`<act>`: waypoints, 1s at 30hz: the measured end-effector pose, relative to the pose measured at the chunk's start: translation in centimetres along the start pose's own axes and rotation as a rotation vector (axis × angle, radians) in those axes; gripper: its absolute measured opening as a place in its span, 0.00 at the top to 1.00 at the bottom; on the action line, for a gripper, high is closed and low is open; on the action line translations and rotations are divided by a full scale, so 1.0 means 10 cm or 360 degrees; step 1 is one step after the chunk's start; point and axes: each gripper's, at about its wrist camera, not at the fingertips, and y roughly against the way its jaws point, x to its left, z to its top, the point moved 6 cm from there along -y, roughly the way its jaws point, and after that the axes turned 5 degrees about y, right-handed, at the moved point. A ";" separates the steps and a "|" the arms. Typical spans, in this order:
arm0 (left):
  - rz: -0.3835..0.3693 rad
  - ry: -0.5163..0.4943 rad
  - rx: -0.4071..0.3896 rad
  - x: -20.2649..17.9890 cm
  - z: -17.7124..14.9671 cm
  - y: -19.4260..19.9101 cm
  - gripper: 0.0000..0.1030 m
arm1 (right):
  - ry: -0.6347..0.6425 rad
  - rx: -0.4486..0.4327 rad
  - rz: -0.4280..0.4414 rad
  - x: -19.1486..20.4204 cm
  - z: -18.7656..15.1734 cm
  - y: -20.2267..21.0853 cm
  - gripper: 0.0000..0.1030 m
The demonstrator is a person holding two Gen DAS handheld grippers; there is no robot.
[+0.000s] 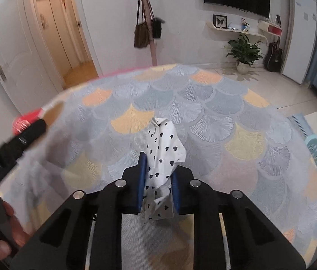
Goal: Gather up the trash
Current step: 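Grasp the red-and-white paper cup with the left tool while the right tool grasps the dotted napkin, then carry cup and napkin over the blue basket and open both tools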
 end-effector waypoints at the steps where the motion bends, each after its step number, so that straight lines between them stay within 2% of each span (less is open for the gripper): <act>1: -0.0026 -0.0009 0.0002 -0.06 0.00 0.03 0.29 | -0.0012 -0.0021 0.0016 -0.03 0.00 0.05 0.83; 7: -0.0202 -0.0171 -0.0022 -0.66 -0.03 0.27 0.29 | -0.0065 -0.0192 -0.0002 -0.37 0.03 0.57 0.83; 13: -0.0411 -0.0276 0.0004 -1.37 -0.13 0.34 0.29 | -0.0172 -0.0295 -0.0153 -1.01 0.11 1.14 0.83; 16: -0.0499 -0.0348 0.0030 -1.78 -0.22 0.34 0.29 | -0.0218 -0.0297 -0.0246 -1.35 0.10 1.29 0.83; 23: -0.0618 -0.0547 0.0105 -2.63 -0.54 0.24 0.29 | -0.0298 -0.0248 -0.0484 -2.09 0.00 1.41 0.83; 27: -0.0657 -0.0598 0.0188 -2.94 -0.72 0.07 0.29 | -0.0388 -0.0196 -0.0528 -2.43 -0.13 1.41 0.83; 30: -0.0682 -0.0575 0.0309 -3.13 -0.89 -0.13 0.29 | -0.0460 -0.0121 -0.0535 -2.68 -0.26 1.31 0.83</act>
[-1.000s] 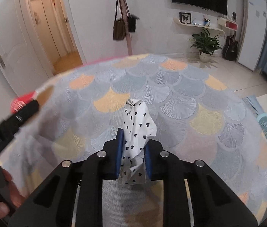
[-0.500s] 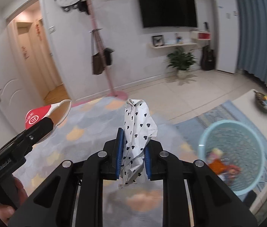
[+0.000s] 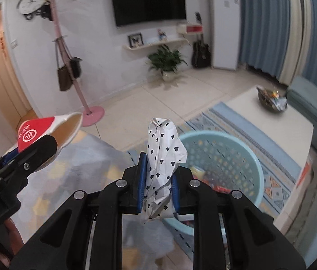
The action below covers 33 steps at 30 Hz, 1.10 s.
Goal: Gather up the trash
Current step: 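Carry cup and napkin over the blue basket and open both tools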
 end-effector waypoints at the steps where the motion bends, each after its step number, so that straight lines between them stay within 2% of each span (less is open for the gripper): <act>1: -0.0031 0.0024 0.0040 -0.03 -0.04 -0.12 0.29 | -0.0019 0.0032 -0.0013 -0.09 -0.01 -0.07 0.83; 6: -0.0098 0.0102 0.0194 -0.11 -0.21 -0.56 0.29 | -0.0151 0.0183 -0.0049 -0.51 -0.24 -0.38 0.83; 13: -0.0161 0.0051 0.0320 -0.29 -0.37 -0.93 0.29 | -0.0257 0.0321 -0.0055 -0.91 -0.51 -0.77 0.83; 21: -0.0172 -0.0018 0.0327 -0.46 -0.37 -1.08 0.29 | -0.0320 0.0401 -0.0039 -1.10 -0.64 -0.96 0.78; 22: -0.0180 -0.0023 0.0325 -0.49 -0.36 -1.08 0.29 | -0.0330 0.0404 -0.0046 -1.12 -0.65 -0.96 0.73; 23: -0.0182 -0.0030 0.0320 -0.50 -0.36 -1.09 0.29 | -0.0340 0.0412 -0.0049 -1.14 -0.66 -0.96 0.55; 24: -0.0175 -0.0036 0.0315 -0.51 -0.37 -1.09 0.24 | -0.0358 0.0421 -0.0049 -1.17 -0.66 -0.96 0.42; 25: -0.0149 -0.0037 0.0315 -0.50 -0.37 -1.09 0.15 | -0.0394 0.0410 -0.0048 -1.22 -0.67 -0.94 0.26; 30: -0.0158 -0.0021 0.0308 -0.47 -0.38 -1.00 0.13 | -0.0424 0.0393 -0.0032 -1.28 -0.66 -0.84 0.26; 33: -0.0146 -0.0023 0.0289 -0.42 -0.38 -0.91 0.13 | -0.0449 0.0386 0.0022 -1.24 -0.65 -0.75 0.26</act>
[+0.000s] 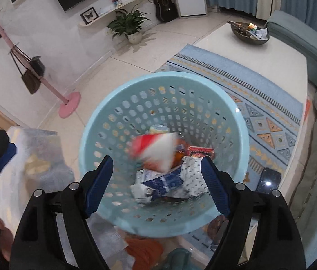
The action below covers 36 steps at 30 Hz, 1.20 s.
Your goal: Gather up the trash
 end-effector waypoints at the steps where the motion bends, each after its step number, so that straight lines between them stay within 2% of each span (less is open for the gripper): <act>1: 0.0010 -0.0007 -0.0013 0.02 -0.02 0.06 0.13 | 0.0013 -0.0002 0.0007 0.03 -0.01 0.04 0.26; 6: 0.0068 -0.0026 -0.0072 0.11 -0.06 0.34 0.13 | 0.0114 -0.0043 0.0024 0.26 -0.06 0.29 0.26; 10: 0.0127 -0.0038 -0.0137 0.20 -0.16 0.66 0.13 | 0.0213 -0.0129 0.0038 0.50 -0.11 0.57 0.26; 15: 0.0275 -0.0060 -0.0252 0.32 -0.33 1.12 0.12 | 0.0311 -0.0276 0.0052 0.81 -0.23 0.92 0.25; 18: 0.0394 -0.0051 -0.0361 0.39 -0.46 1.37 0.10 | 0.0357 -0.0430 0.0024 0.94 -0.33 1.13 0.24; 22: 0.0602 -0.0102 -0.0532 0.45 -0.59 1.63 0.10 | 0.0441 -0.0744 -0.0104 1.09 -0.54 1.48 0.23; 26: 0.0724 -0.0125 -0.0729 0.48 -0.67 1.83 0.10 | 0.0475 -0.0926 -0.0163 1.19 -0.66 1.70 0.18; 31: 0.0780 -0.0127 -0.0834 0.44 -0.72 1.92 0.07 | 0.0554 -0.0961 -0.0216 1.30 -0.77 1.75 0.18; 36: 0.0857 -0.0176 -0.0848 0.49 -0.77 1.97 0.07 | 0.0560 -0.0900 -0.0200 1.33 -0.92 1.62 0.18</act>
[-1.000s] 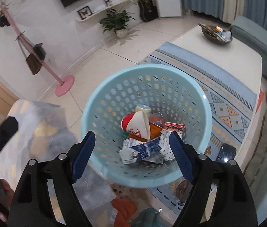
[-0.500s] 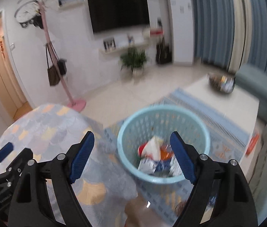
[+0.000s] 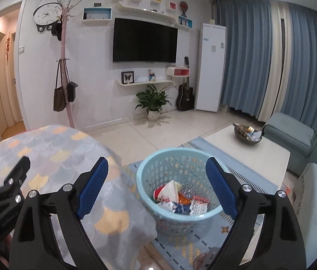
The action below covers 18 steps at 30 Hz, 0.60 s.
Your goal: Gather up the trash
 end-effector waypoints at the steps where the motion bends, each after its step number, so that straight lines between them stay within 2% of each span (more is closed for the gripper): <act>1: -0.0004 0.0011 0.0001 0.02 -0.01 0.02 0.07 | -0.0004 0.0007 0.0000 0.00 -0.03 -0.01 0.18; 10: -0.0041 0.0039 0.0090 0.02 -0.10 -0.05 0.07 | -0.0047 0.0085 0.0022 0.01 -0.14 -0.09 0.18; 18: -0.0089 0.0073 0.0173 0.02 -0.21 -0.13 0.07 | -0.0043 0.0068 0.0055 0.01 -0.15 -0.07 0.18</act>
